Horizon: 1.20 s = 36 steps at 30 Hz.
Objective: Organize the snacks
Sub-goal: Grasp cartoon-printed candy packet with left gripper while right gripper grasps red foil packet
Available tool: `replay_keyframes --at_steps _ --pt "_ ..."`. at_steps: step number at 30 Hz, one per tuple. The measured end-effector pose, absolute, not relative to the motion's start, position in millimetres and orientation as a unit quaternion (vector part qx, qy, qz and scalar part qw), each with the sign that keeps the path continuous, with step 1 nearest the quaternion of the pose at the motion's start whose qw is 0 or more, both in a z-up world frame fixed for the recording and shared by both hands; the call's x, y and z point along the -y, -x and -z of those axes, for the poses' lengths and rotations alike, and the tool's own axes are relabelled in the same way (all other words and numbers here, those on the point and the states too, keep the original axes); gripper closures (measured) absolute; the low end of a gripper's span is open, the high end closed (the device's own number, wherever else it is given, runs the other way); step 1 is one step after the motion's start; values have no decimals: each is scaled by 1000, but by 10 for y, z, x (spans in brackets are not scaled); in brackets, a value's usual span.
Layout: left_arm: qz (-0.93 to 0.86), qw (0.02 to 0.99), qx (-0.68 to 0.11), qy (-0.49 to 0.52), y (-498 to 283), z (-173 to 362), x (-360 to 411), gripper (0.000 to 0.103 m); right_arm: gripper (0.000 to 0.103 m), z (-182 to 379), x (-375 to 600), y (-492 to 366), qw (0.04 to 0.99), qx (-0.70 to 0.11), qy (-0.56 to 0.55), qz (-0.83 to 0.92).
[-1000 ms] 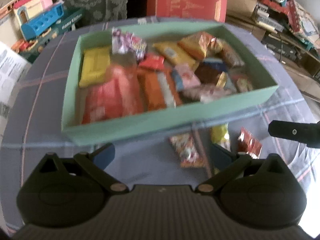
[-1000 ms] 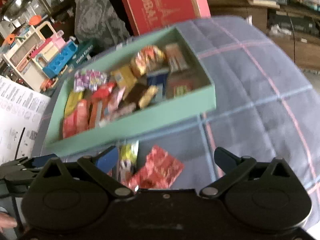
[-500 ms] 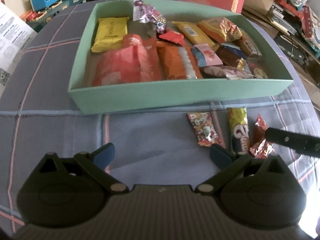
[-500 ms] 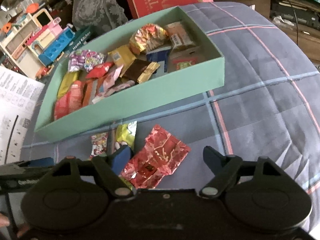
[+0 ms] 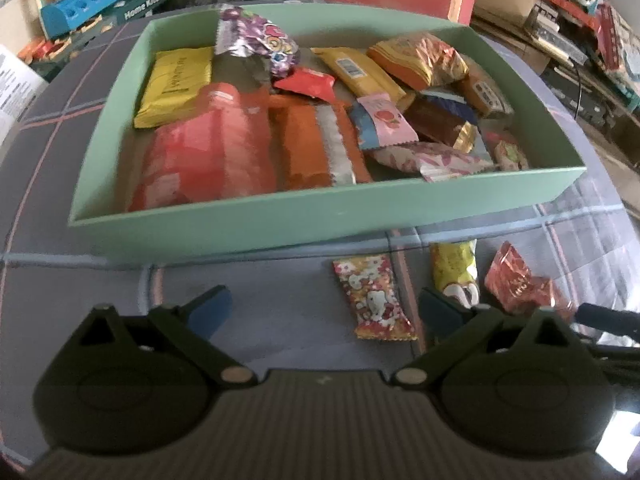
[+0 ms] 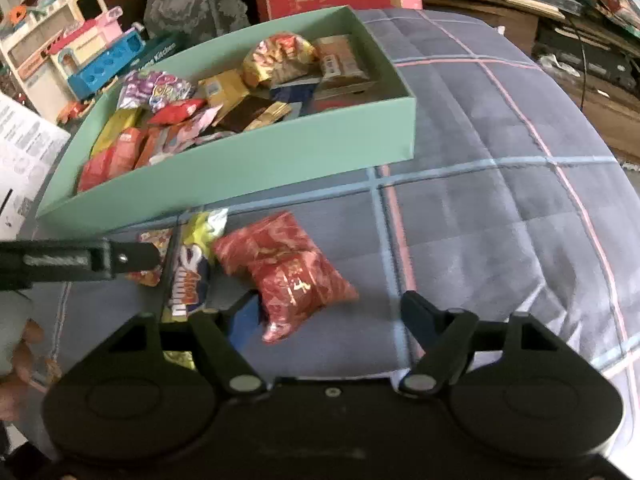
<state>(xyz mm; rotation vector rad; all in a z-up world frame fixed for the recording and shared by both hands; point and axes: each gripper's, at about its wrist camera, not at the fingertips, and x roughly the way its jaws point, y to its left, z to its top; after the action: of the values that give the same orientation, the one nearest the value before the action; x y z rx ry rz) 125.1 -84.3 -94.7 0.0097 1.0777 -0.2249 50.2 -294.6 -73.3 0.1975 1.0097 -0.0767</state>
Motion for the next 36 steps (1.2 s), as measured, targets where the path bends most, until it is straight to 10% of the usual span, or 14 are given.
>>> replay_keyframes --at_steps 11,24,28,31,36 --pt "132 863 -485 -52 -1206 925 790 67 27 634 2874 -501 880 -467 -83 -16" --pt "143 858 -493 -37 -1212 913 663 66 27 744 2756 -765 874 -477 -34 -85" --pt "145 857 -492 -39 -1227 917 658 61 55 784 2626 -696 878 -472 17 -83" --pt "144 858 -490 -50 -1248 922 713 59 57 790 2606 -701 881 -467 18 -73" --pt "142 861 -485 -51 -1227 915 757 80 58 769 2731 -731 882 -465 -48 -52"
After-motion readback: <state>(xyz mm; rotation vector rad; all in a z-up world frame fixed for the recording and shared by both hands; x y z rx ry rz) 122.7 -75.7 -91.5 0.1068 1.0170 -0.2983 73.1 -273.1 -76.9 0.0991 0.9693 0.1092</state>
